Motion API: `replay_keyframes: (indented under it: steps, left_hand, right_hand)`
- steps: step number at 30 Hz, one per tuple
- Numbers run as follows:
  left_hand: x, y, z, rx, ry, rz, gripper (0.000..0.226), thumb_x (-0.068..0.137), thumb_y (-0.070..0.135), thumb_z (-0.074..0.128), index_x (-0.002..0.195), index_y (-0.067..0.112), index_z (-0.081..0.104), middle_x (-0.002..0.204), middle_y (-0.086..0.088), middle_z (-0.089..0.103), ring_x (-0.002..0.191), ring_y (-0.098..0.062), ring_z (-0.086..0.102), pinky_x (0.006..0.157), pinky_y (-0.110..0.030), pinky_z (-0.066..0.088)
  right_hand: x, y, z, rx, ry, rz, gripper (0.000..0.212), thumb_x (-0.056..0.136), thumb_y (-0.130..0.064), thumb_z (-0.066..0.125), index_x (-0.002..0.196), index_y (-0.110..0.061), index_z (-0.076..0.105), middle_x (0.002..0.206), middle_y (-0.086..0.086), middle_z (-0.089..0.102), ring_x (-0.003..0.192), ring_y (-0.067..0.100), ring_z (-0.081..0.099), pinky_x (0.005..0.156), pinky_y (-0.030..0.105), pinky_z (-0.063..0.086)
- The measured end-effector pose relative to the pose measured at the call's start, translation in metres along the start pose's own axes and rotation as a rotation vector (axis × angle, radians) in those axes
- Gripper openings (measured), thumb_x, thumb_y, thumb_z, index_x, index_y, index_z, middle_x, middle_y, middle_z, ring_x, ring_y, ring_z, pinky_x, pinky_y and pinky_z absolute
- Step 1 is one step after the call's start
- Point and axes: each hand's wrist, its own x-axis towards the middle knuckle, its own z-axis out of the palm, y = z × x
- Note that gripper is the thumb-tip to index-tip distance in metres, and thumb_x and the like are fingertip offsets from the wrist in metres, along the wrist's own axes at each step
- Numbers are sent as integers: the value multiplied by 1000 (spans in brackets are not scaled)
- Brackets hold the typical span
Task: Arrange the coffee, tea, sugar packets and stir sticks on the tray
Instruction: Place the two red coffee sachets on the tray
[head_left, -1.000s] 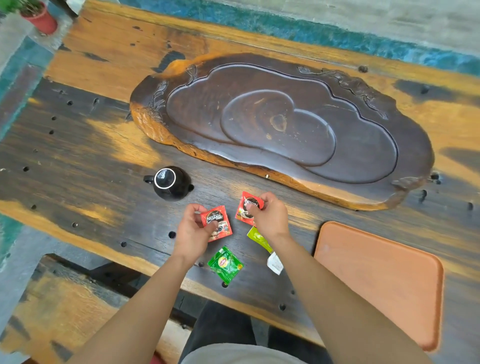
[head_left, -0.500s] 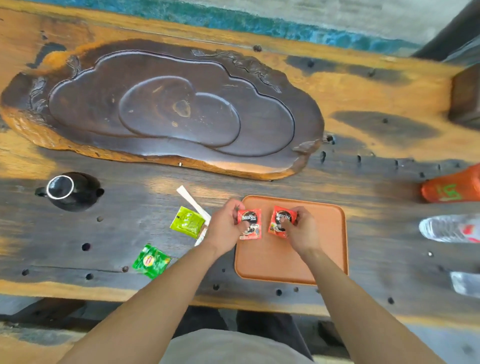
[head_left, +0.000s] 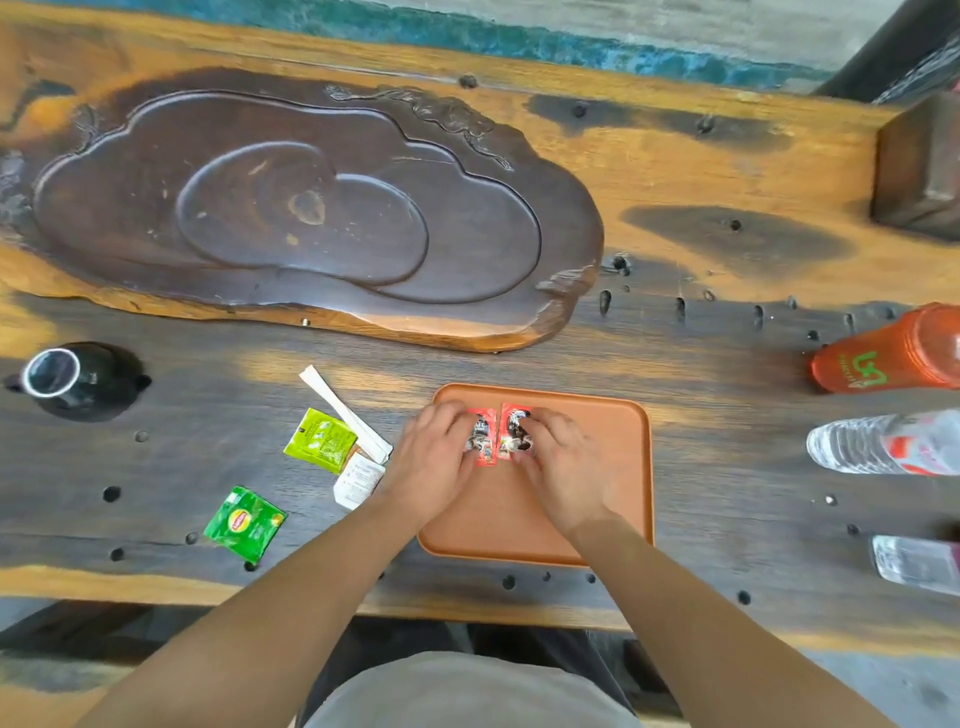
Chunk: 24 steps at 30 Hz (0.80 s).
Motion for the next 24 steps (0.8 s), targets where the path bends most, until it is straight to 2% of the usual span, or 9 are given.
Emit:
replay_keyframes:
  steps: [2, 7, 16, 24]
  left_hand:
    - [-4, -1, 6, 54, -28, 40, 46, 88, 30, 64, 132, 17, 60, 136, -1, 58, 128, -25, 50, 104, -42, 42]
    - [0, -4, 11, 78, -42, 4, 48, 92, 26, 61, 139, 15, 55, 144, -5, 55, 136, -26, 46, 112, -42, 35]
    - [6, -3, 9, 87, -85, 0, 51, 97, 24, 50, 147, 24, 45, 155, 0, 43, 145, -23, 34, 114, -42, 27]
    - [11, -4, 12, 34, -65, -32, 49, 99, 21, 48, 147, 24, 45, 156, 2, 42, 148, -21, 30, 117, -42, 24]
  right_hand:
    - [1, 2, 6, 4, -30, 0, 48, 88, -21, 72, 133, -15, 58, 139, 5, 57, 130, 26, 50, 100, 44, 48]
    - [7, 3, 10, -64, -112, 38, 50, 95, -22, 62, 143, -19, 49, 152, 4, 47, 144, 26, 37, 108, 46, 41]
    - [13, -5, 12, -130, -139, 91, 49, 98, -22, 57, 146, -22, 46, 157, 1, 42, 148, 21, 31, 103, 44, 39]
    - [14, -5, 8, -154, -161, 88, 50, 103, -26, 48, 151, -26, 37, 163, -4, 29, 153, 15, 17, 106, 42, 36]
